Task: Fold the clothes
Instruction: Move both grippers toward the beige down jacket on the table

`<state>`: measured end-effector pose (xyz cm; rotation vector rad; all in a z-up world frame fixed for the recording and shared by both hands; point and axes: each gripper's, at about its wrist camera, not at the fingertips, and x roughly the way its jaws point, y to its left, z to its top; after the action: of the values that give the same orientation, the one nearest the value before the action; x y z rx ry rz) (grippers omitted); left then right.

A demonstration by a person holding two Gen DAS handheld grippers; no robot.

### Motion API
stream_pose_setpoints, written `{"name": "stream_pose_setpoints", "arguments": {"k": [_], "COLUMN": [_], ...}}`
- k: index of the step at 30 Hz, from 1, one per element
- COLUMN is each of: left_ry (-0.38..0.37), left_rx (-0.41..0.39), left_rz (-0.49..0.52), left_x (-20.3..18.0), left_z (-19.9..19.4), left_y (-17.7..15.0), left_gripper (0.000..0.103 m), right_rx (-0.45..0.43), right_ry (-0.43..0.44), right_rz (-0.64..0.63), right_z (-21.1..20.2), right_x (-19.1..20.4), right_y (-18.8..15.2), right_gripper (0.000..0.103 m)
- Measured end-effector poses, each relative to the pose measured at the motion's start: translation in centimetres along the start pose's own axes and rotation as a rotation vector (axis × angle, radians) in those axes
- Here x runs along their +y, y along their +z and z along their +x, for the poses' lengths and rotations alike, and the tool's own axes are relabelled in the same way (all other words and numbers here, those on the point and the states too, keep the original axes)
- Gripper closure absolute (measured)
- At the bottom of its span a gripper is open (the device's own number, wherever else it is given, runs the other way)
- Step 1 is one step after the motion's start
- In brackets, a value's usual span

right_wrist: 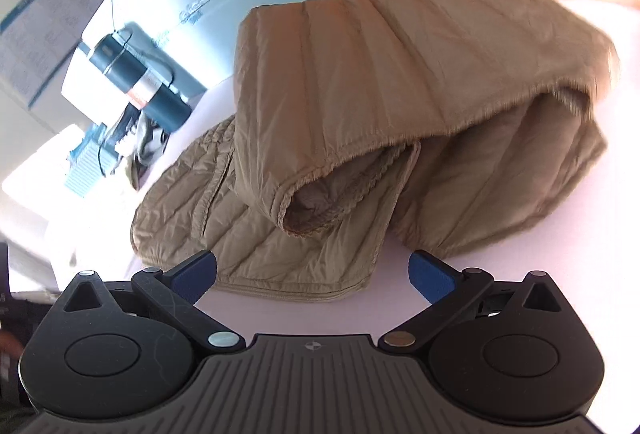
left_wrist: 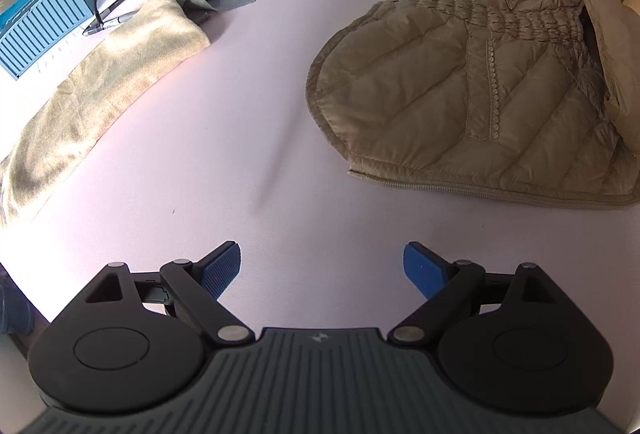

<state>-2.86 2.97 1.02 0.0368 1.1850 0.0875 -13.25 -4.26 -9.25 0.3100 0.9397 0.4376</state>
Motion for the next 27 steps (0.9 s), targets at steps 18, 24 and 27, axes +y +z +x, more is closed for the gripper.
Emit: {"name": "stream_pose_setpoints", "arguments": {"k": [18, 24, 27], "left_ry": [0.004, 0.029, 0.024], "left_rx": [-0.091, -0.168, -0.22], "left_rz": [-0.037, 0.043, 0.16], "left_x": [-2.4, -3.2, -4.3], "left_z": [0.4, 0.3, 0.4], "left_y": [3.3, 4.6, 4.4], "left_gripper": [0.015, 0.015, 0.015], "right_rx": [-0.726, -0.551, -0.458], "right_ry": [-0.31, -0.158, -0.087], "right_rz": [-0.536, -0.46, -0.401], "right_z": [-18.2, -13.9, -10.7], "right_x": [6.0, 4.7, 3.6], "right_y": [10.0, 7.3, 4.7], "right_gripper": [0.0, 0.0, 0.0]}}
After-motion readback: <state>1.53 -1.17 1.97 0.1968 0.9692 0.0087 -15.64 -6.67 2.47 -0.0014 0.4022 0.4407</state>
